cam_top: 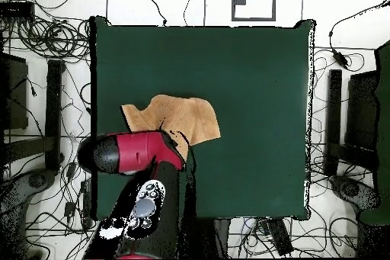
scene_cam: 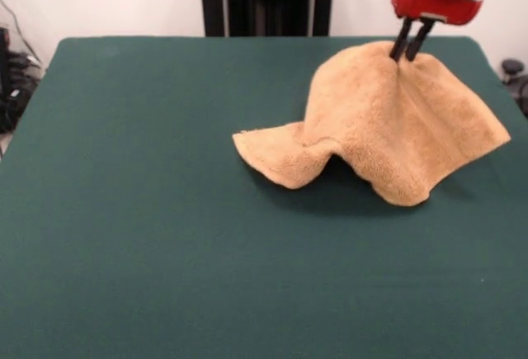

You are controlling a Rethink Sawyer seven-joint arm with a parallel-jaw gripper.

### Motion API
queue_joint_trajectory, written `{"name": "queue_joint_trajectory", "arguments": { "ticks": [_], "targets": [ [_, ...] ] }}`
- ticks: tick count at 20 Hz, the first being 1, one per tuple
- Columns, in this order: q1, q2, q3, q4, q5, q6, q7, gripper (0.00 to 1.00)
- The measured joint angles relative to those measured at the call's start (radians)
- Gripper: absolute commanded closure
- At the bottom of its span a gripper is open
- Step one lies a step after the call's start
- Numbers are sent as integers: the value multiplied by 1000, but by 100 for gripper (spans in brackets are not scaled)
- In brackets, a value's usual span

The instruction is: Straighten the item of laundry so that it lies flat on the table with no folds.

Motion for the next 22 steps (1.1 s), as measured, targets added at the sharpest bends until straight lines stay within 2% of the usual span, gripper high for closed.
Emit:
{"name": "queue_joint_trajectory", "arguments": {
  "ticks": [9,15,16,22],
  "targets": [
    [-5,7,-14,66,-3,-257,12,100],
    [-27,9,-14,85,-3,-330,12,100],
    [-31,9,-14,88,-3,-342,12,0],
    [-51,9,-14,104,-3,-349,12,0]
  ]
}}
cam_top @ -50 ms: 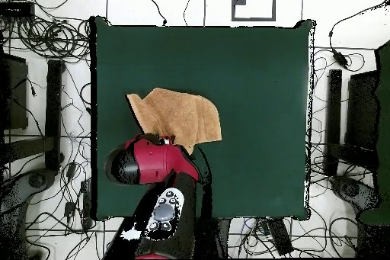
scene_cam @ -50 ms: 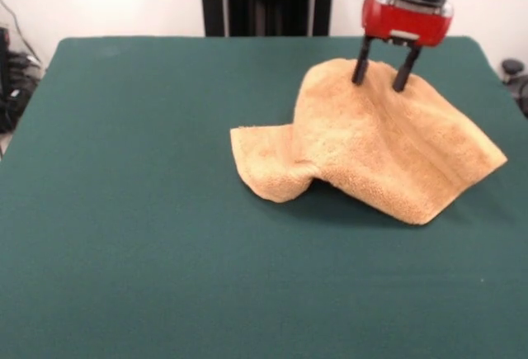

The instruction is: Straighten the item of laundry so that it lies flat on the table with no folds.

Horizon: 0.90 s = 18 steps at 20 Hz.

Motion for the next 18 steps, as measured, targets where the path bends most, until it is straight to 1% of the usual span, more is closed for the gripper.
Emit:
{"name": "queue_joint_trajectory", "arguments": {
  "ticks": [8,14,18],
  "targets": [
    [-22,0,0,5,0,0,0,0],
    [-37,-1,0,5,-16,0,0,0],
    [-64,-22,0,8,-21,4,0,0]
  ]
}}
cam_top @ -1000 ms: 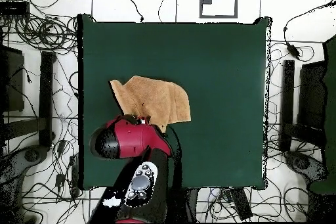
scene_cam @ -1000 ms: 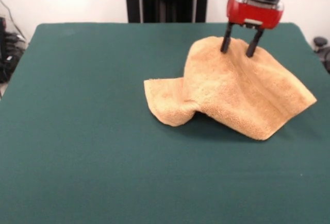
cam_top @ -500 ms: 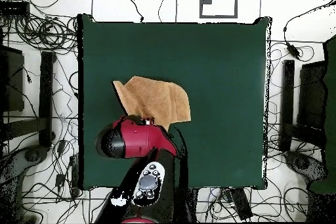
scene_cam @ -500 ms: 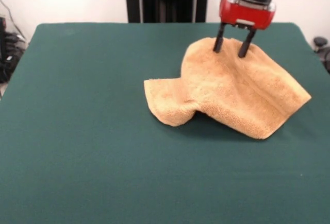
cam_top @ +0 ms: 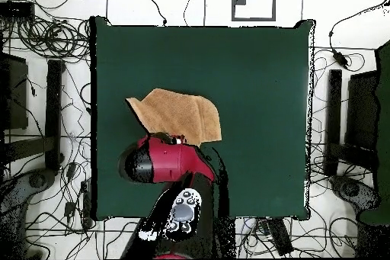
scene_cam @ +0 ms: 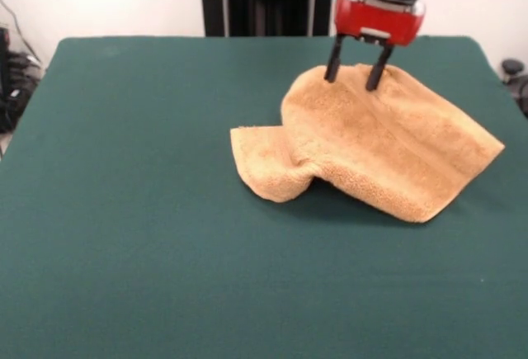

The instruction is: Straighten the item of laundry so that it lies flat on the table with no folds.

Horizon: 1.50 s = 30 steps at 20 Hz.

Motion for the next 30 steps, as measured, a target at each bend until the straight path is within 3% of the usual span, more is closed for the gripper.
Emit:
{"name": "queue_joint_trajectory", "arguments": {
  "ticks": [10,19,30],
  "targets": [
    [-52,-49,3,4,0,25,0,0],
    [-135,-163,42,8,-5,155,0,0],
    [-235,-32,59,-81,-138,11,0,0]
  ]
}}
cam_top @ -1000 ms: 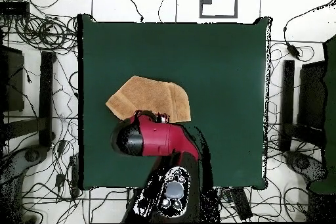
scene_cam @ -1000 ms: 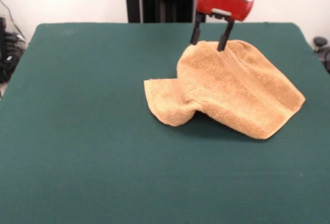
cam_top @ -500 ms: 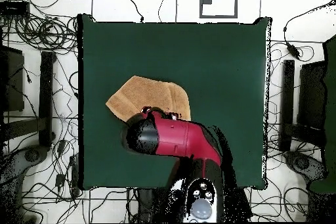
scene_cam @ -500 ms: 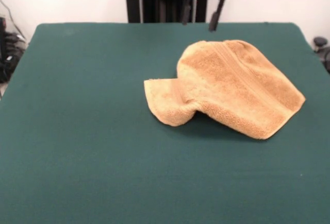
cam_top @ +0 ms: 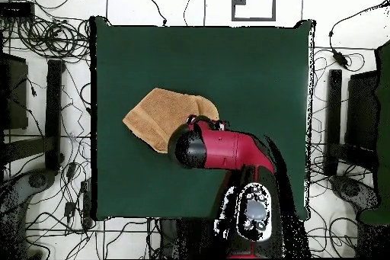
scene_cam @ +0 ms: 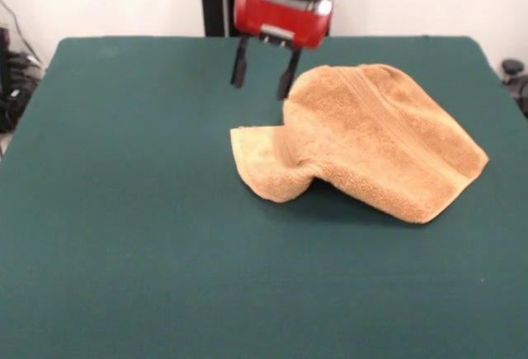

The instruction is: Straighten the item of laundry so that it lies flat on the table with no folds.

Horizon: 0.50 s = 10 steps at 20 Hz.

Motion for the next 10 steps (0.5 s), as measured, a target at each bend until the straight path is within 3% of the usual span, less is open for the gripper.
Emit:
{"name": "queue_joint_trajectory", "arguments": {
  "ticks": [10],
  "targets": [
    [-27,134,22,-25,-89,-101,0,0]
  ]
}}
